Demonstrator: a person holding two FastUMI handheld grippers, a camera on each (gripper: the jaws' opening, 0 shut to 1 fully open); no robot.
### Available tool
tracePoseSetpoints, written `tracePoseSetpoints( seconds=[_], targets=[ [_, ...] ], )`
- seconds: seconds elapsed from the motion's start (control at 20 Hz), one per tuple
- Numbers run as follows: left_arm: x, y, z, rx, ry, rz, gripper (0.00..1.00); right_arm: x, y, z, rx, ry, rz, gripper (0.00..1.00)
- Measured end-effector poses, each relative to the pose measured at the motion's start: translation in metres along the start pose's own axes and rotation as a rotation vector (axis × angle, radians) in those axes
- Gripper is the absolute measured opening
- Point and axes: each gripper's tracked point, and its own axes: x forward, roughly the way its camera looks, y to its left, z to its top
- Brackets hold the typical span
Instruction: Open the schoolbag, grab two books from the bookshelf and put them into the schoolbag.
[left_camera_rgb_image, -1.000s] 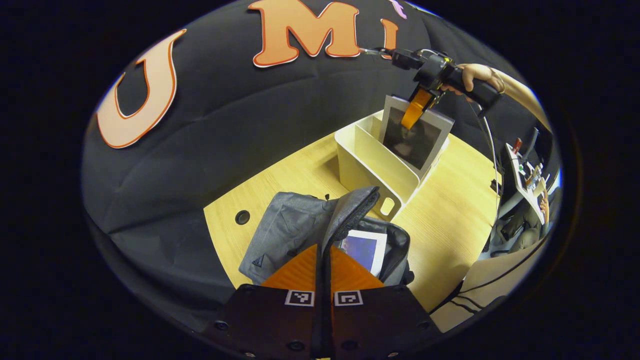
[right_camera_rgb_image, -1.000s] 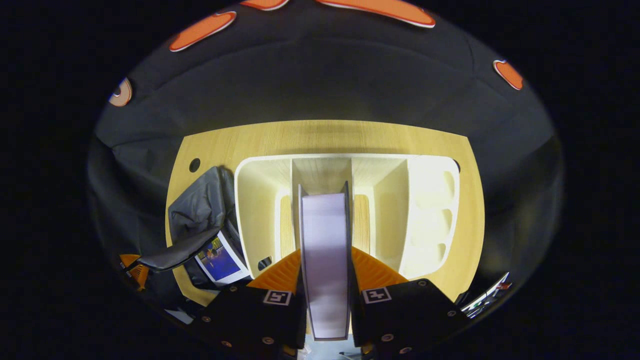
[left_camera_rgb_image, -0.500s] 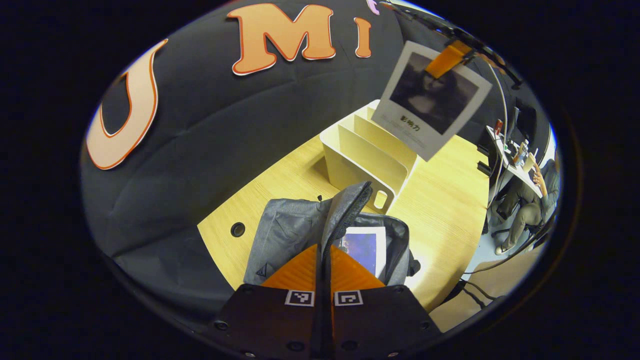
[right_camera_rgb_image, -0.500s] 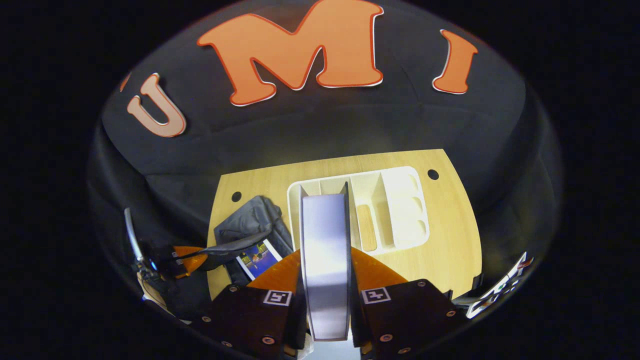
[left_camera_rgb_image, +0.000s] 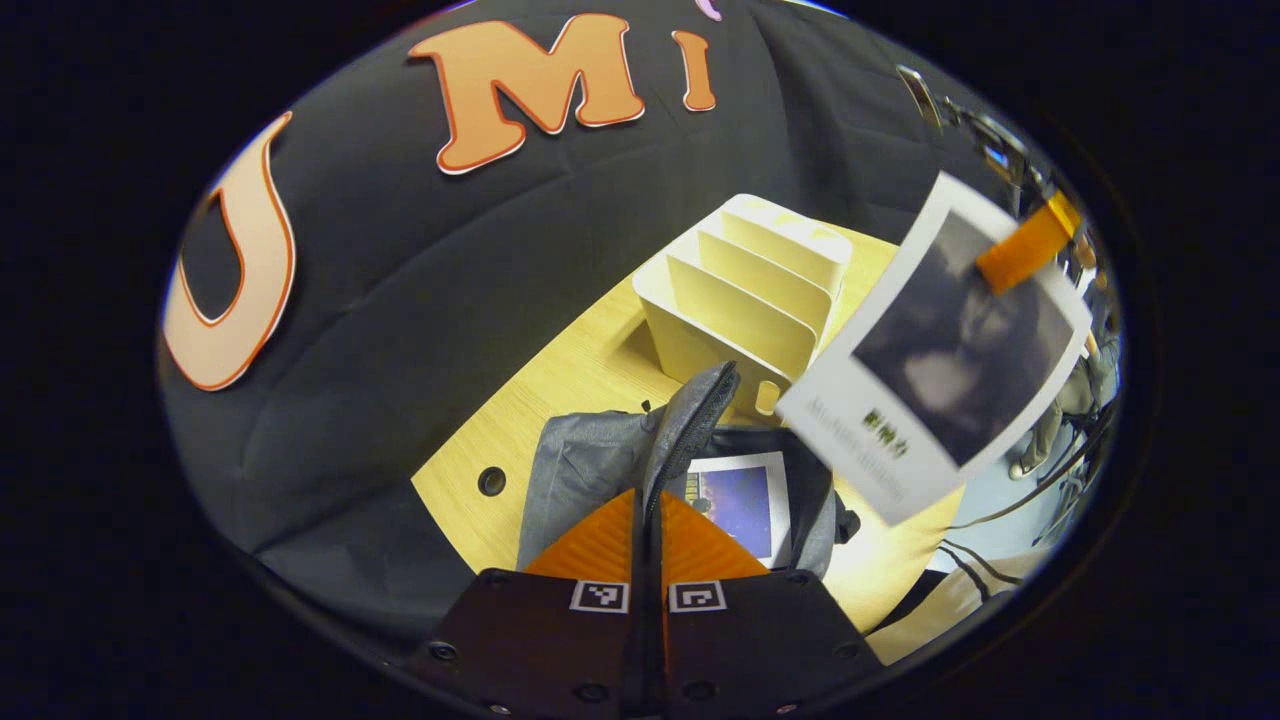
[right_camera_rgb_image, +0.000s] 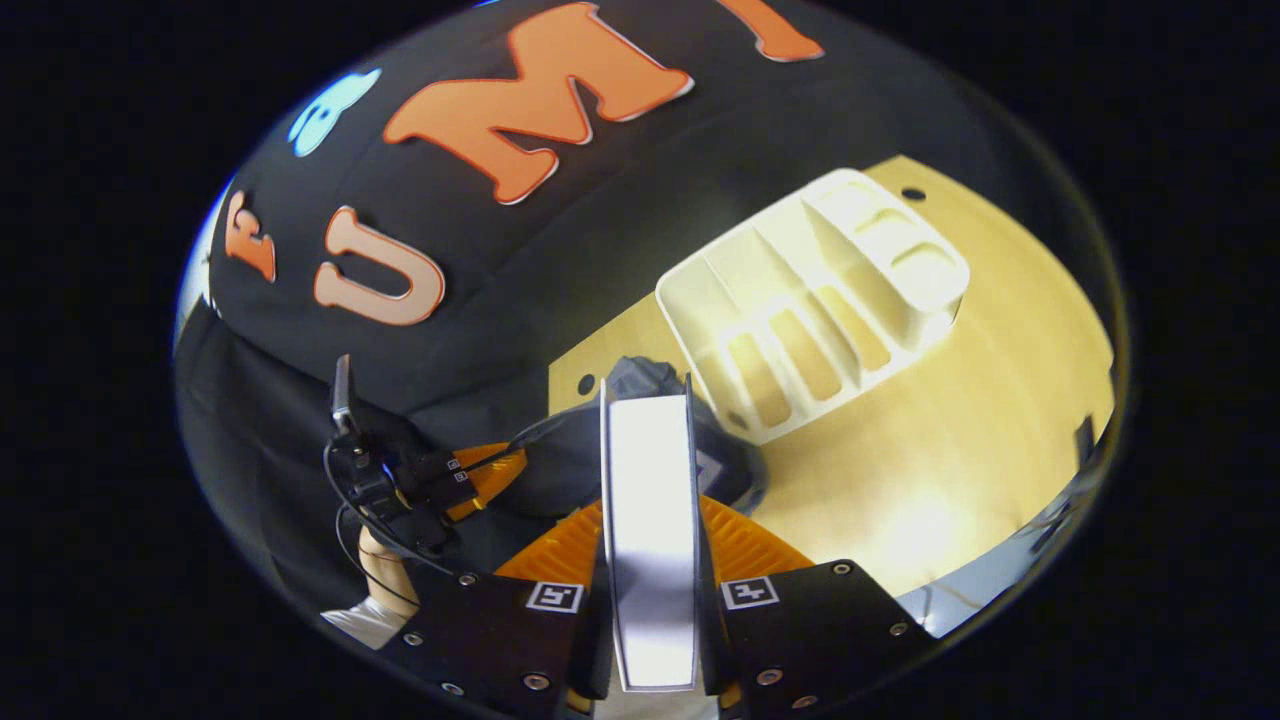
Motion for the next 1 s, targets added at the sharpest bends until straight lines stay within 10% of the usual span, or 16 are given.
tracePoseSetpoints(
  seconds=[0.65, 1.0],
  targets=[
    [-0.034, -0.03, 0.033, 0.131, -0.031, -0.002, 0.0, 0.194, -0.006, -0.053, 0.535, -0.102, 0.278, 0.35],
    [-0.029, -0.023, 0.026, 0.1, -0.042, 0.012, 0.0, 0.242, -0.019, -0.091, 0.516, -0.086, 0.037, 0.49]
  ],
)
